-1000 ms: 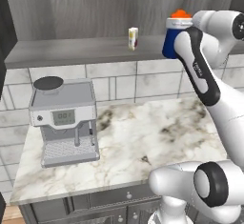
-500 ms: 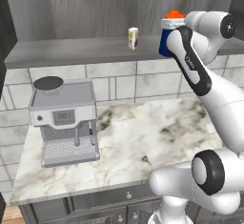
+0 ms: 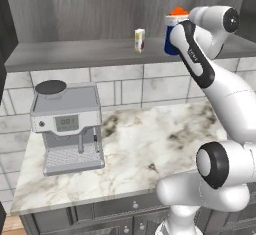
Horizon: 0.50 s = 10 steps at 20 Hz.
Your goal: Pick the boxed drink, water bottle from the counter and place them in the open cabinet.
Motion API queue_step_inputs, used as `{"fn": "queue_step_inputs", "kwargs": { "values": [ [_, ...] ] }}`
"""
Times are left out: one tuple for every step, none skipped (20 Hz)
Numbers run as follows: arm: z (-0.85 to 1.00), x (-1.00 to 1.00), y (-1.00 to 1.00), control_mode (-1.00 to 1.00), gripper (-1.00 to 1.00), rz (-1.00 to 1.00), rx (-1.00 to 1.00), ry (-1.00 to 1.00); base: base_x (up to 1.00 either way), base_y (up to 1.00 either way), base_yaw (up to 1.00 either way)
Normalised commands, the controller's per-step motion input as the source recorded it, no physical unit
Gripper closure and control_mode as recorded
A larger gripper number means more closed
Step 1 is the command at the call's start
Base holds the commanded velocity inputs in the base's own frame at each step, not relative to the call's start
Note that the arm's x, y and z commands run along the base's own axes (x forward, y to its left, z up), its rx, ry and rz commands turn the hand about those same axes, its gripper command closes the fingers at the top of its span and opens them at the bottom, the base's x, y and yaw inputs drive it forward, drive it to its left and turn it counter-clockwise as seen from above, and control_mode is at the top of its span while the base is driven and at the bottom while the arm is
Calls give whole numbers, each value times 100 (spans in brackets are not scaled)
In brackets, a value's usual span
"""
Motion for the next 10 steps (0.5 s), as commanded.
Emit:
{"fn": "queue_step_inputs", "kwargs": {
  "values": [
    [-15,33,1,-100,100,0,0,0,0,0,0],
    [-17,33,2,-100,100,0,0,-1,0,0,0],
    [-18,30,3,-100,100,0,0,-2,0,0,0],
    [-18,29,1,-100,100,0,0,-1,0,0,0],
    [-19,29,1,-100,100,0,0,-2,0,0,0],
    [-18,28,1,-100,100,0,0,-3,0,0,0],
    [-17,29,3,-100,100,0,0,-4,0,0,0],
    [-17,31,3,-100,100,0,0,-3,0,0,0],
    [-17,31,3,-100,100,0,0,-3,0,0,0],
    [-16,32,2,-100,100,0,0,-3,0,0,0]
  ]
}}
